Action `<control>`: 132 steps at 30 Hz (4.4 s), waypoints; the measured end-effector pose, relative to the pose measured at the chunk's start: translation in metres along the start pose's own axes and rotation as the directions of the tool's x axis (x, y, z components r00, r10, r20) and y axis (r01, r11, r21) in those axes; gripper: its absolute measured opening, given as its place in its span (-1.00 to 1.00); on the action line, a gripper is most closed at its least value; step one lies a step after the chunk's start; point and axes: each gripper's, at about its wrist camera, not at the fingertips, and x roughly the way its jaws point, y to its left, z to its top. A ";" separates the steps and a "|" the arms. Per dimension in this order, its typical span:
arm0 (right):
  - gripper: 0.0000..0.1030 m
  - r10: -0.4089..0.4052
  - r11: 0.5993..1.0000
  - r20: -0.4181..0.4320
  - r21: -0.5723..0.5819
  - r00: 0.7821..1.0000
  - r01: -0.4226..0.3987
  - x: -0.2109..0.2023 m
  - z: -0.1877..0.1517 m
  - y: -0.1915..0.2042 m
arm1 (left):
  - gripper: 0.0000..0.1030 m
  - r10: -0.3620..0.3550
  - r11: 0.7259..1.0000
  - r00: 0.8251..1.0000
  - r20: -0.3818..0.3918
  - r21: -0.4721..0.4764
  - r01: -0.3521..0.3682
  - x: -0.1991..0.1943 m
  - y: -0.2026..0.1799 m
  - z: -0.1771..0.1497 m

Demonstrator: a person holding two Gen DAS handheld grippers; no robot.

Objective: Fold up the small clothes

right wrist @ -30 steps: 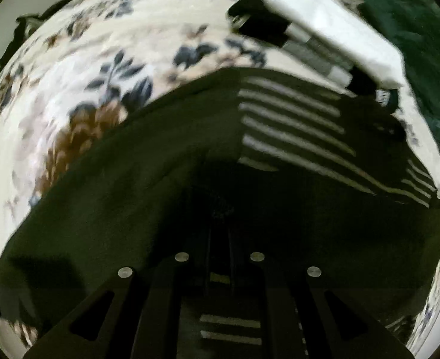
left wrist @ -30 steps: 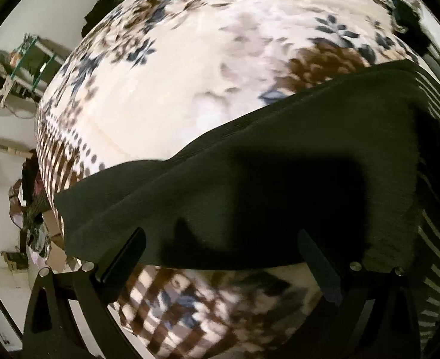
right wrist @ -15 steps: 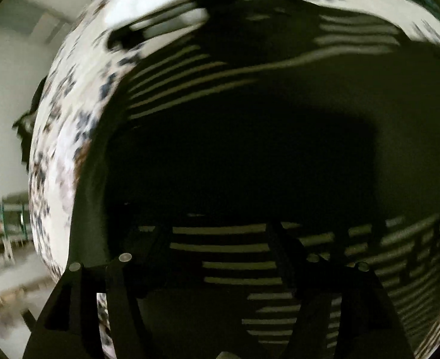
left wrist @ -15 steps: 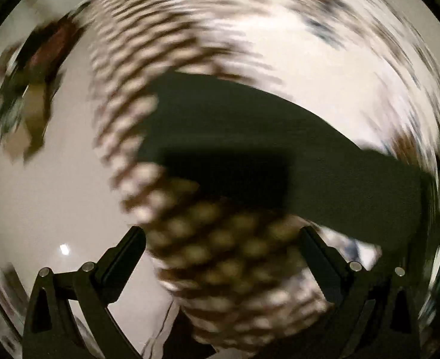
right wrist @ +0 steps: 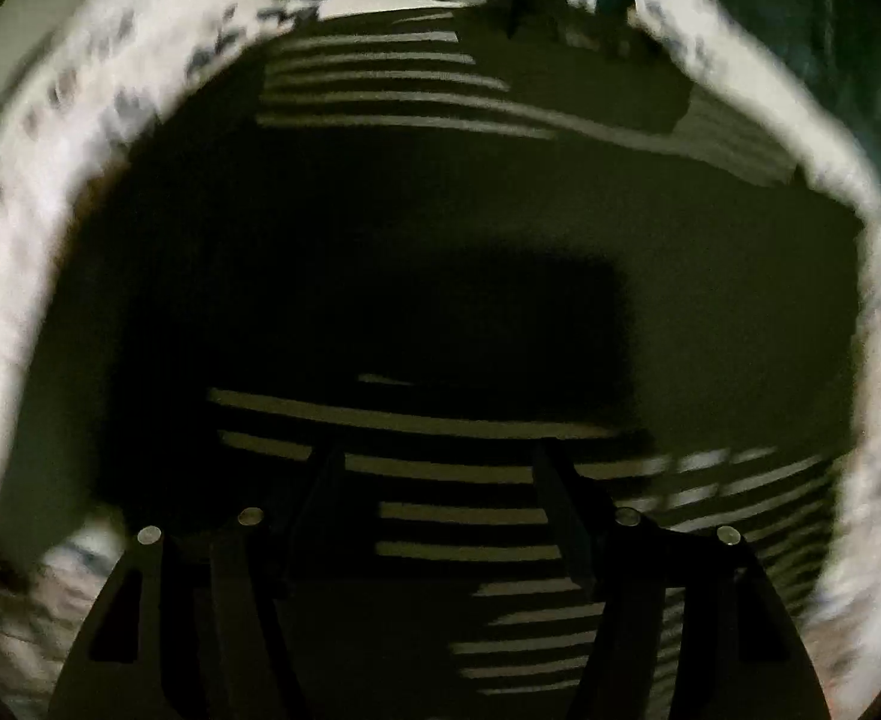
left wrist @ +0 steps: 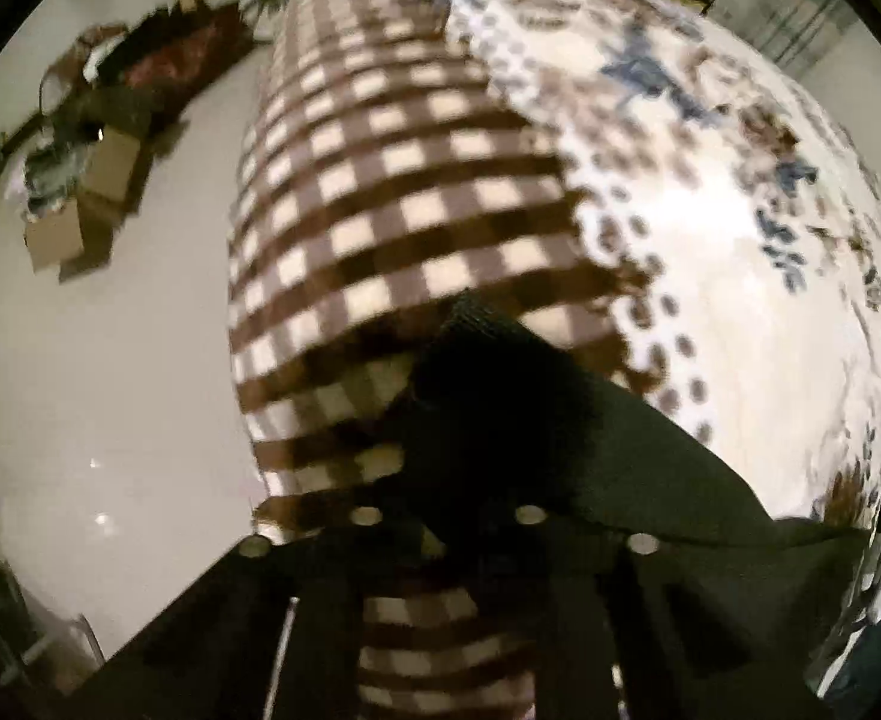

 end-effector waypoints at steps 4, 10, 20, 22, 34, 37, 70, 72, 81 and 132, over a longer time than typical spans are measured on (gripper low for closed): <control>0.30 -0.084 0.996 -0.019 -0.018 0.996 0.083 -0.003 -0.001 0.000 | -0.87 0.003 0.998 0.998 0.056 0.066 -0.007 -0.034 -0.003 -0.004; 0.33 -0.014 0.997 -0.015 0.072 1.000 0.016 -0.007 0.005 -0.026 | -0.88 -0.037 0.976 0.985 0.170 0.220 -0.001 -0.091 -0.051 -0.020; 0.38 0.096 0.968 -0.050 0.235 0.994 -0.082 0.006 -0.021 -0.147 | -0.88 -0.306 0.731 0.950 0.065 0.656 0.190 -0.149 -0.297 -0.157; 0.38 0.098 0.961 -0.051 0.263 0.994 -0.082 0.007 -0.028 -0.182 | -0.88 -0.334 0.631 0.942 -0.025 0.737 0.243 -0.148 -0.350 -0.214; 0.38 0.063 0.930 -0.050 0.366 0.997 -0.041 0.004 -0.082 -0.369 | -0.79 -0.266 0.174 0.909 -0.321 0.911 0.373 -0.150 -0.484 -0.499; 0.38 0.141 0.920 -0.026 0.374 0.990 -0.122 -0.001 -0.093 -0.385 | -0.75 -0.275 0.159 0.906 -0.323 0.914 0.374 -0.152 -0.490 -0.509; -0.90 0.072 0.912 -0.002 0.405 0.997 -0.065 0.019 0.026 -0.371 | 0.71 -0.020 0.696 0.994 0.105 0.716 -0.062 -0.030 -0.353 -0.204; -0.80 0.069 0.925 -0.049 0.378 0.996 -0.046 0.018 0.034 -0.369 | 0.71 -0.024 0.685 0.995 0.098 0.727 -0.055 -0.027 -0.357 -0.205; -0.13 0.211 0.895 0.086 0.384 0.974 -0.228 -0.026 0.060 -0.335 | 0.71 -0.053 0.659 0.997 0.058 0.752 -0.009 -0.012 -0.387 -0.207; 0.66 0.532 0.812 -0.035 0.303 0.846 -0.499 0.014 -0.019 -0.508 | -0.43 0.153 -0.006 0.973 -0.172 0.985 0.175 -0.068 -0.260 -0.745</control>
